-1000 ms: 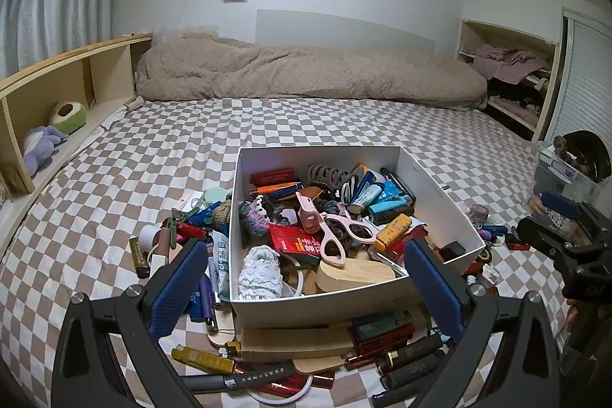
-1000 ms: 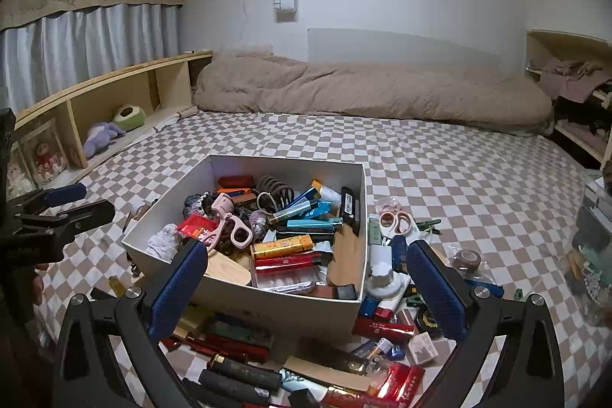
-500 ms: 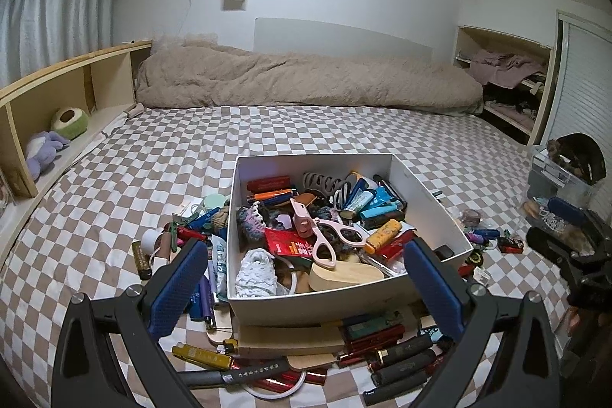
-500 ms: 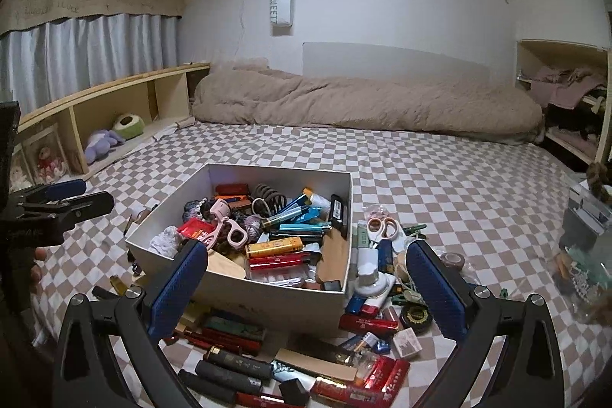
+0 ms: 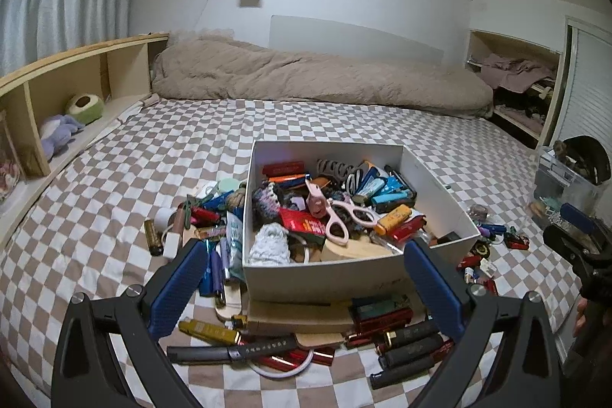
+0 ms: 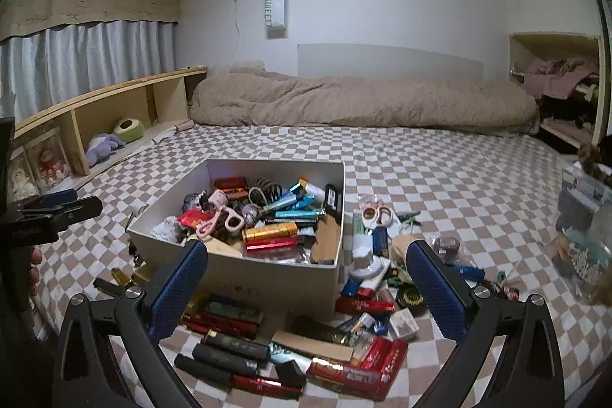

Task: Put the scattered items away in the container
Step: 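Move both tools around the box toward the lighters lying beside it, then close the right tool on the red lighter while the left tool grasps the black lighter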

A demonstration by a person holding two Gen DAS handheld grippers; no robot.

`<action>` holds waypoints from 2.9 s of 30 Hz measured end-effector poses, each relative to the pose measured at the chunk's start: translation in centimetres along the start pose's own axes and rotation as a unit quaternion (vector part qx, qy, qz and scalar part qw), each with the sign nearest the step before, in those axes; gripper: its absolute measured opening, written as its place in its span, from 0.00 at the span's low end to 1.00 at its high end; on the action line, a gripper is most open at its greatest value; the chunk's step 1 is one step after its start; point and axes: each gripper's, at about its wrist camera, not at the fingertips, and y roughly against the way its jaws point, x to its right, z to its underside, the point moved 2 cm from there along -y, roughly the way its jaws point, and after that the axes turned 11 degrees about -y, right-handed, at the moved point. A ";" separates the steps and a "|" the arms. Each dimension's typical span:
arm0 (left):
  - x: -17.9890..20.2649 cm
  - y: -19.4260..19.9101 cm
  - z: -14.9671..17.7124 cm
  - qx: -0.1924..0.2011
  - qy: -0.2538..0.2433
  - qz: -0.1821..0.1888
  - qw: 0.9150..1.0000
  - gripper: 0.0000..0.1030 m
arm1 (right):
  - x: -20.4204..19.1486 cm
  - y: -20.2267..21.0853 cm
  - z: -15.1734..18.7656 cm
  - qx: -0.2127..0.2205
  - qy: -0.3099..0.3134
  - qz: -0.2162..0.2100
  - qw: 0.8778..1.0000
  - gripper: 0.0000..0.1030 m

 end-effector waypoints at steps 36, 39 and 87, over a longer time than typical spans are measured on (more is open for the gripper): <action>2.0 -5.5 11.3 -0.124 0.038 0.014 0.991 1.00 | -0.1 -6.3 14.4 -0.132 0.038 0.087 0.987 1.00; 1.8 -5.6 11.5 -0.131 0.040 0.016 0.991 1.00 | -0.6 -6.6 14.8 -0.135 0.041 0.085 0.986 1.00; 9.3 -8.9 13.9 -0.173 -0.027 0.029 0.984 1.00 | 1.3 -6.0 15.7 -0.185 -0.005 0.057 0.981 0.81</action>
